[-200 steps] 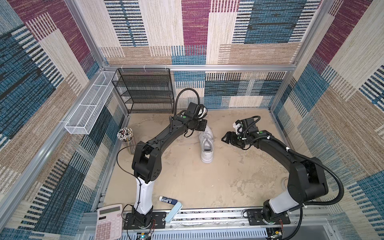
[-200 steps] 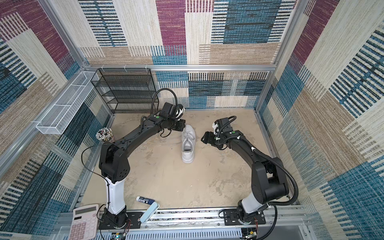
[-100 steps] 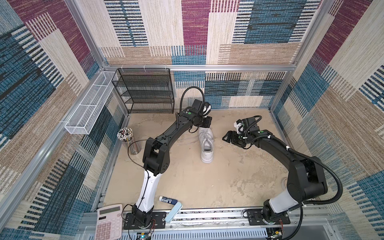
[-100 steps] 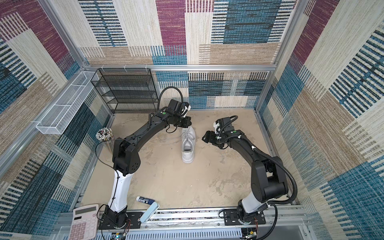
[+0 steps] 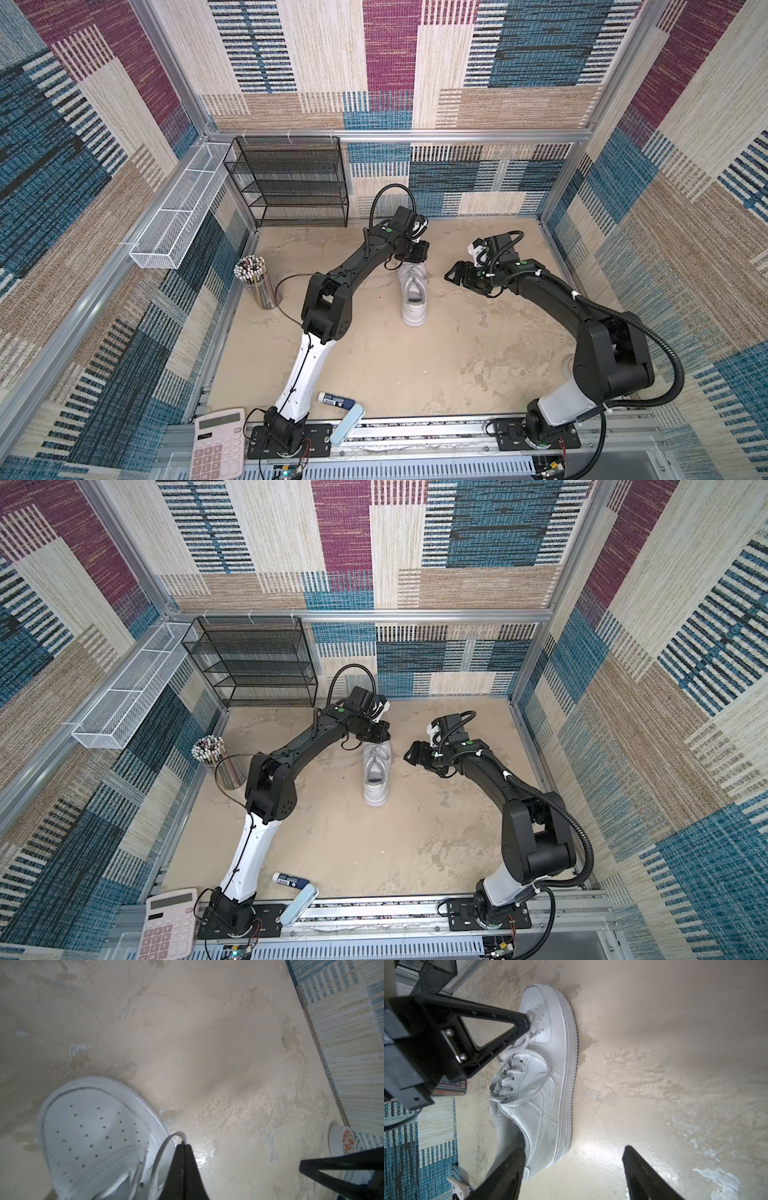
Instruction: Tie the shoes
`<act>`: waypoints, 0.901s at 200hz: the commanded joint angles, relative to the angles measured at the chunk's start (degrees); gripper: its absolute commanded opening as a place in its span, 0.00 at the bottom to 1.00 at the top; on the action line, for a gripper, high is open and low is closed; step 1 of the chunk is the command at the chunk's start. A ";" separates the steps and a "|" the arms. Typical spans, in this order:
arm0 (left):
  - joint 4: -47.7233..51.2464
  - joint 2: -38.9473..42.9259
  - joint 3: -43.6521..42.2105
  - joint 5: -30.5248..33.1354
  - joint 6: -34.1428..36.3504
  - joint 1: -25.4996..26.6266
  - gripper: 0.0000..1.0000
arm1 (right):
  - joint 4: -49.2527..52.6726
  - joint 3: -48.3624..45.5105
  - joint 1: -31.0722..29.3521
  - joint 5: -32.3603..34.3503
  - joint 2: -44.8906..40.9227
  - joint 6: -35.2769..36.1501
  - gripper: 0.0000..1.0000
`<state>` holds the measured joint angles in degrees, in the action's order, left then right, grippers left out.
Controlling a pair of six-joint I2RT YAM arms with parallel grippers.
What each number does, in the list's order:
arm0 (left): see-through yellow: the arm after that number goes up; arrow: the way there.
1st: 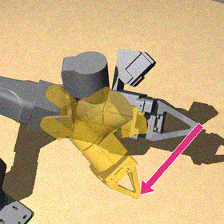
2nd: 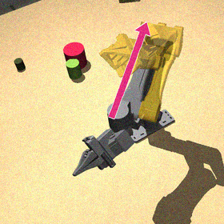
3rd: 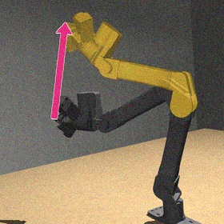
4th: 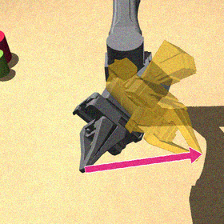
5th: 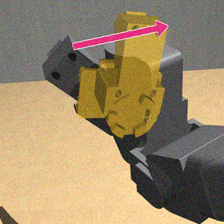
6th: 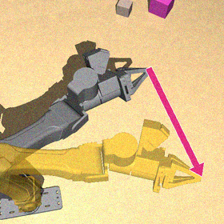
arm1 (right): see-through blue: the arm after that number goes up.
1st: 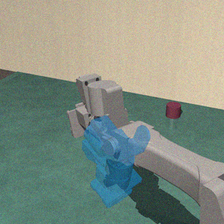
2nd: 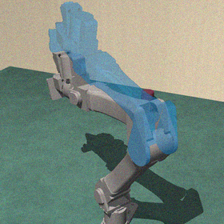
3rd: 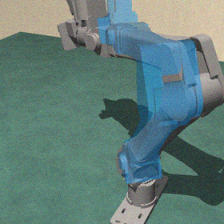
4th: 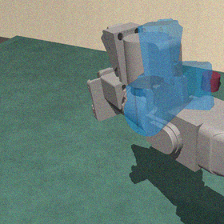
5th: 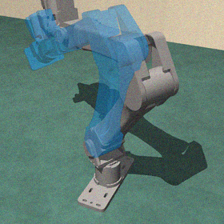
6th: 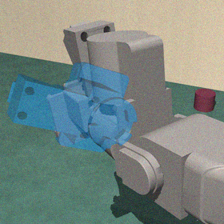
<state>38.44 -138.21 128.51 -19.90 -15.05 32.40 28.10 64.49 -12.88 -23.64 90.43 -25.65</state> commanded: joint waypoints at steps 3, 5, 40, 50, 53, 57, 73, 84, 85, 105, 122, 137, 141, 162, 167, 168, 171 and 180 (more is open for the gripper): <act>1.32 0.26 -0.06 -0.40 -1.05 0.21 0.00 | -1.46 0.02 -0.03 -1.07 0.18 -0.70 0.76; 1.41 0.30 0.02 -0.25 -0.97 0.18 0.00 | -1.46 0.09 -0.01 -1.13 0.18 -0.78 0.77; 3.67 -1.15 2.45 0.13 -0.32 0.18 0.20 | -1.82 0.21 -0.03 -1.58 0.79 -0.89 0.76; 3.75 -1.27 2.75 0.48 -0.33 0.19 0.26 | -1.82 0.21 -0.04 -1.58 1.02 -0.89 0.76; 3.73 -1.13 2.79 0.62 -0.41 0.19 0.28 | -1.82 0.28 -0.04 -1.64 1.10 -0.94 0.76; 3.79 -1.12 3.00 0.93 -0.42 0.19 0.31 | -1.94 0.24 0.00 -1.71 1.13 -1.05 0.76; 4.24 -1.70 4.62 1.61 -0.68 0.04 0.36 | -2.18 0.20 -0.04 -1.94 1.28 -1.15 0.76; 4.89 -2.63 6.77 1.73 -1.14 -0.14 0.38 | -2.59 -0.01 -0.03 -2.14 1.35 -1.24 0.76; 4.98 -2.70 6.98 1.76 -1.18 -0.15 0.38 | -2.64 -0.04 -0.03 -2.17 1.38 -1.20 0.76; 6.24 -4.55 11.10 1.10 -1.41 -0.42 0.40 | -3.04 0.03 -0.03 -2.62 1.85 -1.40 0.76; 6.37 -4.87 12.58 1.10 -1.30 -0.50 0.45 | -3.27 0.19 -0.03 -3.01 2.16 -1.51 0.76; 6.39 -4.79 13.01 1.40 -1.12 -0.63 0.48 | -3.06 0.54 0.04 -3.13 2.37 -1.42 0.76; 6.39 -4.70 13.07 1.44 -1.08 -0.67 0.48 | -2.98 0.62 -0.02 -3.07 2.38 -1.38 0.76; 6.98 -3.32 12.01 1.49 -2.48 -1.75 0.48 | -2.36 0.99 0.05 -2.91 2.29 -1.08 0.76; 6.81 -2.72 11.17 1.25 -3.00 -2.21 0.46 | -2.18 0.99 0.06 -2.74 2.25 -0.98 0.76; 6.73 -2.57 11.07 1.17 -3.16 -2.32 0.45 | -2.17 0.99 0.06 -2.74 2.23 -0.98 0.76; 6.46 -2.21 10.34 0.92 -3.49 -2.61 0.44 | -2.17 0.92 0.06 -2.77 2.23 -0.98 0.76; 5.11 -0.60 7.79 -0.03 -4.58 -3.52 0.41 | -2.17 0.79 0.07 -2.92 2.12 -0.98 0.76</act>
<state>44.34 -141.88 139.63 -19.42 -15.84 30.72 26.76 64.88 -12.78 -25.98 92.66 -26.55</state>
